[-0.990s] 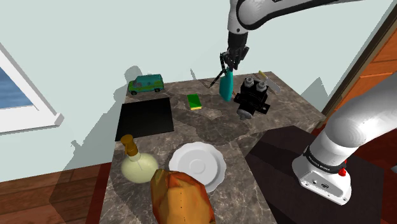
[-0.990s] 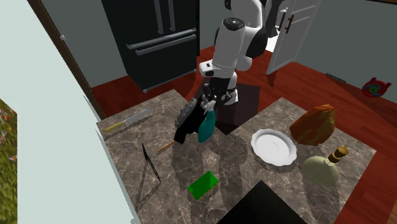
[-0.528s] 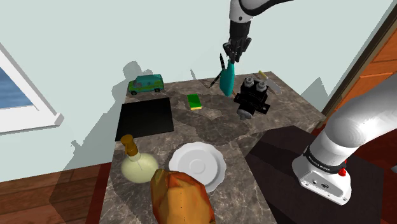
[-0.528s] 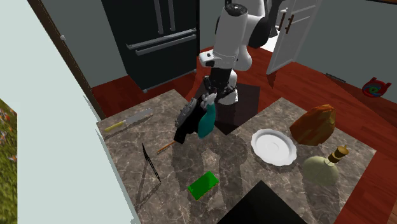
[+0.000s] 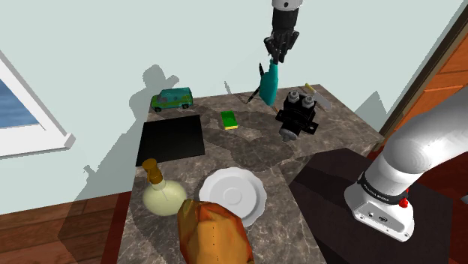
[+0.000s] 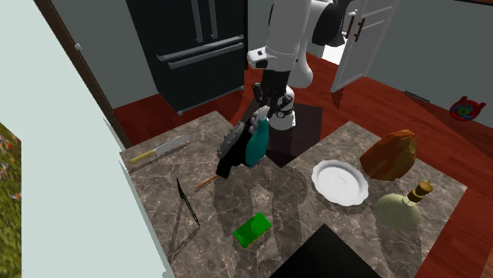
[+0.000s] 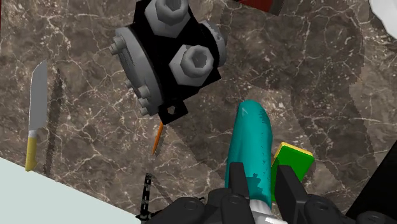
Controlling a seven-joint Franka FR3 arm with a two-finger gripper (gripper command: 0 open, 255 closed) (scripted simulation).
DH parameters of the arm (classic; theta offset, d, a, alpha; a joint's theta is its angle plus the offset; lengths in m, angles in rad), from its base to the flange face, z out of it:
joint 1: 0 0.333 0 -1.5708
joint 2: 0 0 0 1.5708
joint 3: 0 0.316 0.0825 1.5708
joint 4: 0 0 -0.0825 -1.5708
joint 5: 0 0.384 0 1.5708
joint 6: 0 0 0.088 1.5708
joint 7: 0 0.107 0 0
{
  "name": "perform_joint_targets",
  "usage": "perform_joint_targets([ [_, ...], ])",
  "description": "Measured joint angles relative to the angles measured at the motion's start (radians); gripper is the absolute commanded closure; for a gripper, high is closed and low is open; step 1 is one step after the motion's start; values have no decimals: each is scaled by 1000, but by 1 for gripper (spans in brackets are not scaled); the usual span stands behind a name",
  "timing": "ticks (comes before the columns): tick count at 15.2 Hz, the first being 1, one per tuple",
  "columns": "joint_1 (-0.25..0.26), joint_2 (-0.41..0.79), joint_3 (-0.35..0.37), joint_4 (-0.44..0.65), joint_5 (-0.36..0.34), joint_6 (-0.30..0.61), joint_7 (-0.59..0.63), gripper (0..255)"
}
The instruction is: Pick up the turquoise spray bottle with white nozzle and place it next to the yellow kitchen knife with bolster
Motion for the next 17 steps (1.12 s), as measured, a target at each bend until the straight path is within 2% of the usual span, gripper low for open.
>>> perform_joint_targets([
  [17,-6,55,2,285,-10,-230,-12,255],
])
